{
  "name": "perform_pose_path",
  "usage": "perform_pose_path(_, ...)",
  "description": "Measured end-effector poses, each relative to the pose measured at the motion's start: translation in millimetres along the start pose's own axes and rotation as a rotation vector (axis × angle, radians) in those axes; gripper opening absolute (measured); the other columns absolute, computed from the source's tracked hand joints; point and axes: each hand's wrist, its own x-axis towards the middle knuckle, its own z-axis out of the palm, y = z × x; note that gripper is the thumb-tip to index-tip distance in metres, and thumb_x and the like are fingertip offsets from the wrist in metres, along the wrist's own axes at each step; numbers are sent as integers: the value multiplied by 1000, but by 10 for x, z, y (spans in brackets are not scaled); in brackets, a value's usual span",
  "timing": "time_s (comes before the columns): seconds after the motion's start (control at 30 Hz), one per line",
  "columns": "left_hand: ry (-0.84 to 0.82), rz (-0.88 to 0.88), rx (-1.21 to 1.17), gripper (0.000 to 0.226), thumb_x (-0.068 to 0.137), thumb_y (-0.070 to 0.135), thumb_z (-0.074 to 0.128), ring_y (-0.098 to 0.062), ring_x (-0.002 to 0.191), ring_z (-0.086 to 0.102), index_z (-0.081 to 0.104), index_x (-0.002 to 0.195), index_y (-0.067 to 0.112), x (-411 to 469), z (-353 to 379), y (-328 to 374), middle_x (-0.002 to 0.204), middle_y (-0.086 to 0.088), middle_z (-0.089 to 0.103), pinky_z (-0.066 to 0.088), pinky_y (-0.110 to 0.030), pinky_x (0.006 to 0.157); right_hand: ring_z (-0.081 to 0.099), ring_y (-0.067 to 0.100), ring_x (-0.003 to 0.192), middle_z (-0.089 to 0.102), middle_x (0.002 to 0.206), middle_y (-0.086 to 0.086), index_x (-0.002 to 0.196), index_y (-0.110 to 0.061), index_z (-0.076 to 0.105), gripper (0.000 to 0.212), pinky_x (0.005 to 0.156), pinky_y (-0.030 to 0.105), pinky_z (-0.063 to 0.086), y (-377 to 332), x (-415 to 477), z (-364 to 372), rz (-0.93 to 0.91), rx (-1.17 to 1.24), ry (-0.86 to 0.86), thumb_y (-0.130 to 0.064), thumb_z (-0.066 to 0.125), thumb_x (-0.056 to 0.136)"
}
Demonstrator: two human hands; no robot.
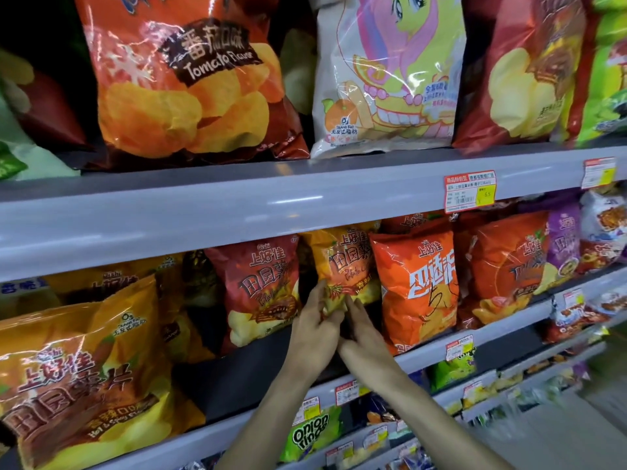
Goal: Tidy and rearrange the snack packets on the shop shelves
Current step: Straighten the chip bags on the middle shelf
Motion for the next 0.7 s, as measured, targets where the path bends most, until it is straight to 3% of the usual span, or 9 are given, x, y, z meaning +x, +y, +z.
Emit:
perform_pose_path(0.13,-39,22,160,67,100,11,56,-3,138,50,39,160,35,41,-127,-42,142,23,53,38,-18,107,4,14,160,2,174,-5,167,-31,7,87,127,33,13,-17,17,-71,-20,-93,-25,-36,60,98)
perform_pose_path(0.2,-24,60,280,61,100,10,55,-7,133,56,47,156,32,-13,-201,-21,141,15,61,42,-18,105,5,14,160,2,174,-5,167,-29,7,87,126,30,12,-6,-8,-115,-39,-160,-39,-35,60,98)
perform_pose_path(0.37,38,124,507,52,90,30,51,-24,115,64,59,141,33,-379,-310,141,124,1,69,54,-42,93,17,11,157,21,171,-5,165,-23,21,78,127,28,19,103,-177,-287,-166,-329,-68,-36,57,97)
perform_pose_path(0.47,62,109,689,49,93,37,53,-33,106,66,53,142,38,-582,-277,244,119,3,69,56,-45,80,22,9,155,32,167,-6,160,-23,37,65,125,23,20,172,-295,-439,-275,-429,-70,-40,54,100)
perform_pose_path(0.6,86,36,840,56,99,39,57,-31,117,64,42,153,42,-706,-41,381,139,7,62,49,-39,79,51,13,128,60,138,-10,145,-30,53,49,102,31,48,237,-444,-703,-389,-539,-1,-46,49,99)
perform_pose_path(0.7,122,-1,899,51,101,44,56,-28,112,67,44,151,40,-742,177,458,138,8,62,54,-38,76,61,17,111,68,121,-9,135,-28,61,46,87,36,55,320,-532,-881,-460,-613,61,-47,47,96)
